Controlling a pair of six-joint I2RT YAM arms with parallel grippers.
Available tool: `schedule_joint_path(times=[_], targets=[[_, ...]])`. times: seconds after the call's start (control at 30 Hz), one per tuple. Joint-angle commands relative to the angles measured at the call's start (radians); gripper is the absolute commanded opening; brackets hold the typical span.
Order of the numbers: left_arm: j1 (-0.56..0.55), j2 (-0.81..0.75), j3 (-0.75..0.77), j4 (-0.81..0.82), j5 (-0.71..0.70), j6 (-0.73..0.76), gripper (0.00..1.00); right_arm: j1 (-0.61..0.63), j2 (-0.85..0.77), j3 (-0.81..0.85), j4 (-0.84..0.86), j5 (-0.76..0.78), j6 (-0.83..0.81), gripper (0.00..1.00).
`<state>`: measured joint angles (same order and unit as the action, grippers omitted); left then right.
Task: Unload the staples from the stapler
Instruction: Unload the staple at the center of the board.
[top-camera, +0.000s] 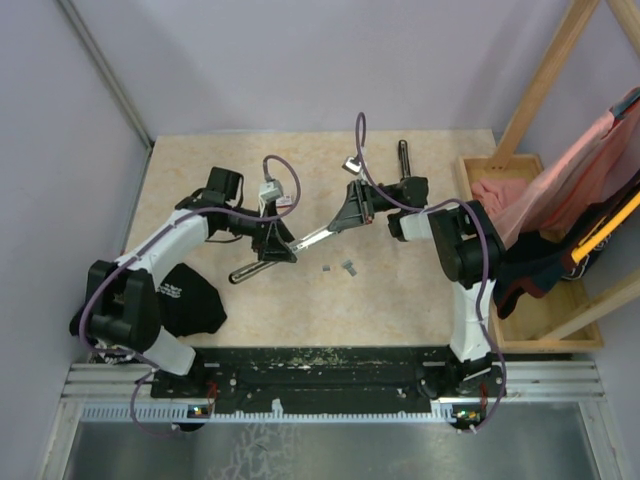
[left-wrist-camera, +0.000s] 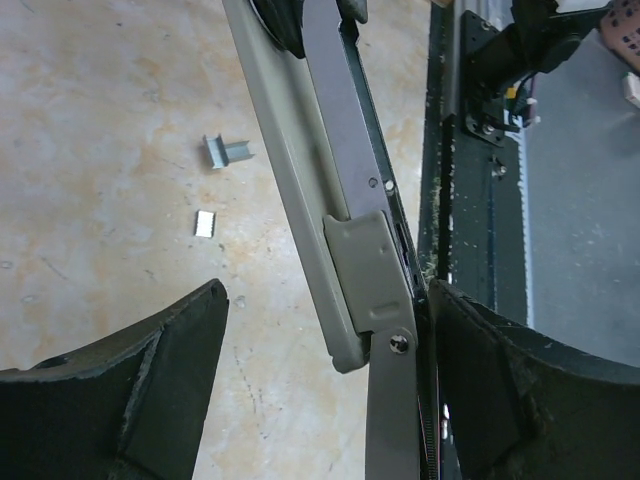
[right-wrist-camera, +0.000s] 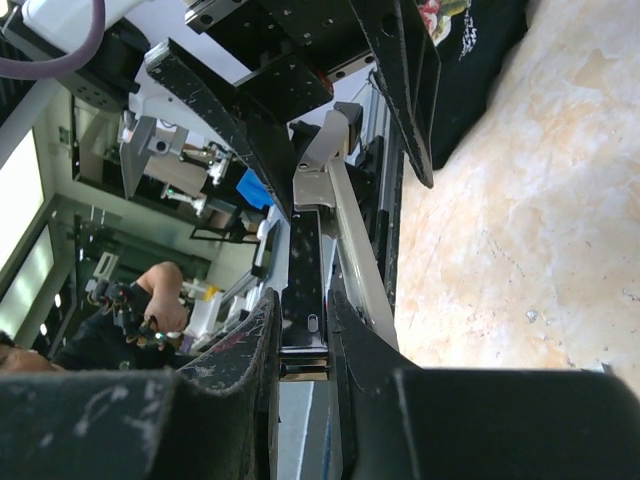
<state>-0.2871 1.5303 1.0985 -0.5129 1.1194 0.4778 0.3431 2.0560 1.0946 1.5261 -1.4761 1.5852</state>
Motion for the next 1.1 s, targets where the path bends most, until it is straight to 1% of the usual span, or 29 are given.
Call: schedule_joint_path(times=[0.0, 0.07, 0.17, 0.37, 0.5, 0.57, 0.77, 1.07], targets=[[-0.005, 0.082, 0.091, -0.133, 0.016, 0.086, 0.84, 0.014, -0.034, 0.05, 0.198, -0.014, 0.069, 0.0], [-0.007, 0.117, 0.131, -0.196, 0.031, 0.107, 0.82, 0.014, -0.026, 0.054, 0.197, -0.018, 0.073, 0.0], [-0.014, 0.146, 0.158, -0.237, 0.058, 0.109, 0.8, 0.014, -0.018, 0.061, 0.197, -0.021, 0.077, 0.0], [-0.057, 0.134, 0.153, -0.211, 0.008, 0.056, 0.77, 0.014, -0.004, 0.067, 0.198, -0.033, 0.079, 0.0], [-0.071, 0.143, 0.174, -0.238, -0.008, 0.046, 0.72, 0.014, -0.003, 0.067, 0.197, -0.037, 0.076, 0.0], [-0.074, 0.15, 0.182, -0.256, -0.015, 0.052, 0.69, 0.014, -0.001, 0.066, 0.198, -0.038, 0.075, 0.0], [-0.08, 0.177, 0.217, -0.374, 0.013, 0.097, 0.62, 0.014, 0.007, 0.068, 0.198, -0.041, 0.072, 0.0], [-0.094, 0.176, 0.214, -0.443, 0.012, 0.141, 0.59, 0.013, 0.011, 0.069, 0.198, -0.046, 0.064, 0.0]])
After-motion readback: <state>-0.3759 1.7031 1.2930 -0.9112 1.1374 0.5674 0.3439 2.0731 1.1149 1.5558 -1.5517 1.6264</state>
